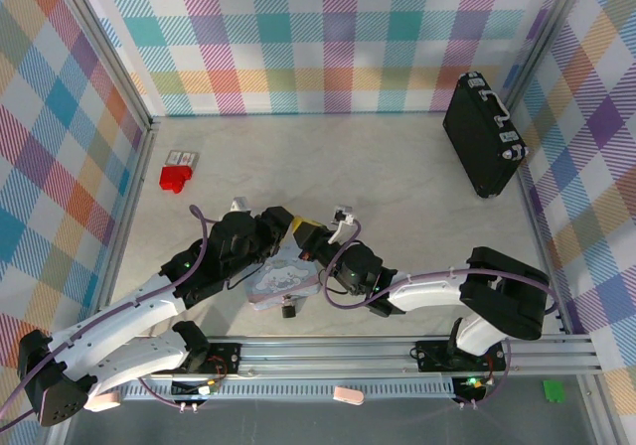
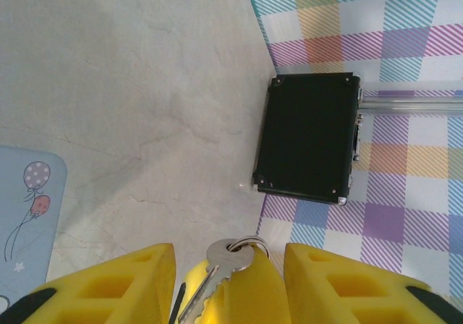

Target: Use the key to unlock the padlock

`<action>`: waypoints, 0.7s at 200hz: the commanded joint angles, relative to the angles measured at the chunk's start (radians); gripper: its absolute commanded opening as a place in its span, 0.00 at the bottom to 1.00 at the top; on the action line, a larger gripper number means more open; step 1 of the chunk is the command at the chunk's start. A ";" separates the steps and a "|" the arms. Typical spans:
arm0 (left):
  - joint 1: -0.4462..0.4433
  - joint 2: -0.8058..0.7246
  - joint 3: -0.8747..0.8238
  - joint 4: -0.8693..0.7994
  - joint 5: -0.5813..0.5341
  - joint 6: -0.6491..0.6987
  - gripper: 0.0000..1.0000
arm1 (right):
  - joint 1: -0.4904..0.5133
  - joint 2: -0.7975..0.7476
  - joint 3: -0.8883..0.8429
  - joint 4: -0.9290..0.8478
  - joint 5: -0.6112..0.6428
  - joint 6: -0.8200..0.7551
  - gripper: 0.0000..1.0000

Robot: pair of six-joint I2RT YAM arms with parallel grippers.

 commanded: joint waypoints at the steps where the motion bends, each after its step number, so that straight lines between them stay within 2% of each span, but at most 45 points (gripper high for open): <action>1: -0.013 -0.021 0.025 0.025 -0.019 0.022 0.41 | 0.011 0.005 0.021 0.063 -0.023 -0.042 0.00; 34: -0.014 -0.025 0.022 0.022 -0.020 0.022 0.37 | 0.012 0.006 0.002 0.080 -0.025 -0.069 0.00; 140: -0.014 -0.043 0.026 -0.013 -0.053 0.023 0.33 | 0.040 -0.028 -0.039 0.101 -0.039 -0.180 0.00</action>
